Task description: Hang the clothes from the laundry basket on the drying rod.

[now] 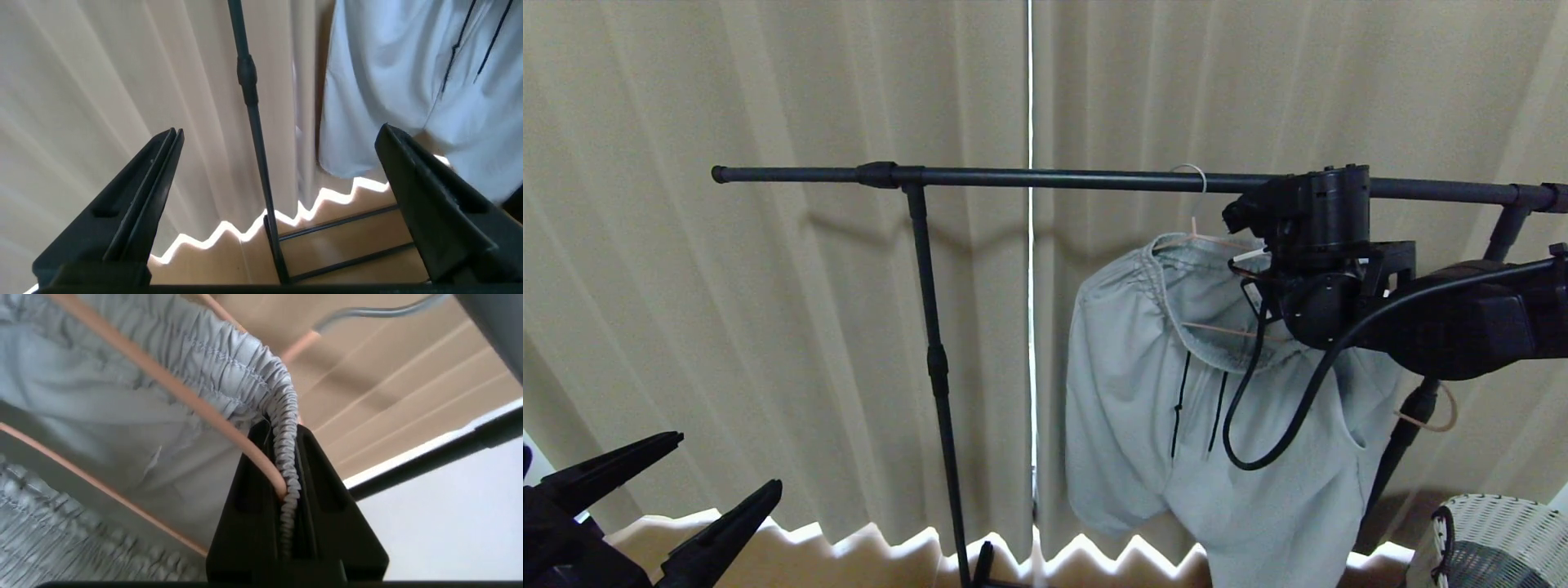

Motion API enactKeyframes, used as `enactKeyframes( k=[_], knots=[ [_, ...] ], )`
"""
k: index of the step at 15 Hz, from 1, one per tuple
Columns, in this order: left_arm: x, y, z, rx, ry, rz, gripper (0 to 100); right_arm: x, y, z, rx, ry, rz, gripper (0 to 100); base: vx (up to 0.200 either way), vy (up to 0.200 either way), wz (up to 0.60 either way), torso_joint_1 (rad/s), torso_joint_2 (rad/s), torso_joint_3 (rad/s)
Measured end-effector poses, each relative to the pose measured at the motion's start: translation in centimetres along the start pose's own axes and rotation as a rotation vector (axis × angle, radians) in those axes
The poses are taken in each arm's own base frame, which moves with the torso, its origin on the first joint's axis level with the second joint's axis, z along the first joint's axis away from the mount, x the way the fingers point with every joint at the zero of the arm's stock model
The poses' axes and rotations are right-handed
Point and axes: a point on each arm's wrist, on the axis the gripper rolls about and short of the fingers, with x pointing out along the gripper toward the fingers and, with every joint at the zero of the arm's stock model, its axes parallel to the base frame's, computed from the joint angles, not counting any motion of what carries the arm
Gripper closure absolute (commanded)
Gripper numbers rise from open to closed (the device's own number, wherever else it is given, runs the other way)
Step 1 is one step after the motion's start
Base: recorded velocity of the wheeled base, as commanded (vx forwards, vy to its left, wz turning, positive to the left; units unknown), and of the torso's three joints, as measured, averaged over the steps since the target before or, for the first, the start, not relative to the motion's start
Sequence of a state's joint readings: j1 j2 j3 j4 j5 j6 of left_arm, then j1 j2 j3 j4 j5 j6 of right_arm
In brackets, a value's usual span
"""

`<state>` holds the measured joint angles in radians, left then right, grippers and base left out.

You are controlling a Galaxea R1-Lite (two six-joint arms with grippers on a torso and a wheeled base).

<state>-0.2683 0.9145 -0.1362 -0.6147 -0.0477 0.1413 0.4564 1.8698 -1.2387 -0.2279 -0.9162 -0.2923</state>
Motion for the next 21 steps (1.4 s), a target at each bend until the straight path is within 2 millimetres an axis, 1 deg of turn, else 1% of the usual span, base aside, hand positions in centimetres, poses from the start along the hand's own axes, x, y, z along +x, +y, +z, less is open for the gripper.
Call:
enactKeyframes(
  k=[6, 9, 11, 15, 16, 19, 21],
  knots=[
    [0.0, 0.0, 0.0, 0.000, -0.001, 0.000, 0, -0.8, 1.8, 0.3, -0.013, -0.025, 0.040, 100, 0.000, 0.000, 0.00, 0.000, 0.00, 0.000],
    [0.0, 0.0, 0.0, 0.000, 0.000, 0.000, 0, -1.3, 2.7, 0.9, -0.011, -0.047, 0.060, 100, 0.000, 0.000, 0.00, 0.000, 0.00, 0.000],
    [0.0, 0.0, 0.0, 0.000, 0.000, 0.000, 0, -1.3, 3.2, 1.3, -0.007, -0.056, 0.067, 100, 0.000, 0.000, 0.00, 0.000, 0.00, 0.000],
    [0.0, 0.0, 0.0, 0.000, 0.001, 0.000, 0, -1.2, 3.8, 1.4, -0.010, -0.056, 0.073, 100, 0.000, 0.000, 0.00, 0.000, 0.00, 0.000],
    [0.0, 0.0, 0.0, 0.000, 0.001, 0.000, 0, -1.2, 3.9, 1.3, -0.006, -0.057, 0.077, 0, 0.000, 0.000, 0.00, 0.000, 0.00, 0.000],
    [0.0, 0.0, 0.0, 0.000, 0.002, 0.002, 0, -1.2, 4.0, 1.2, 0.050, -0.057, 0.084, 0, 0.000, 0.000, 0.00, 0.000, 0.00, 0.000],
    [0.0, 0.0, 0.0, 0.000, 0.002, 0.002, 0, -1.3, 4.1, 0.7, 0.076, -0.057, 0.133, 0, 0.000, 0.000, 0.00, 0.000, 0.00, 0.000]
  ],
)
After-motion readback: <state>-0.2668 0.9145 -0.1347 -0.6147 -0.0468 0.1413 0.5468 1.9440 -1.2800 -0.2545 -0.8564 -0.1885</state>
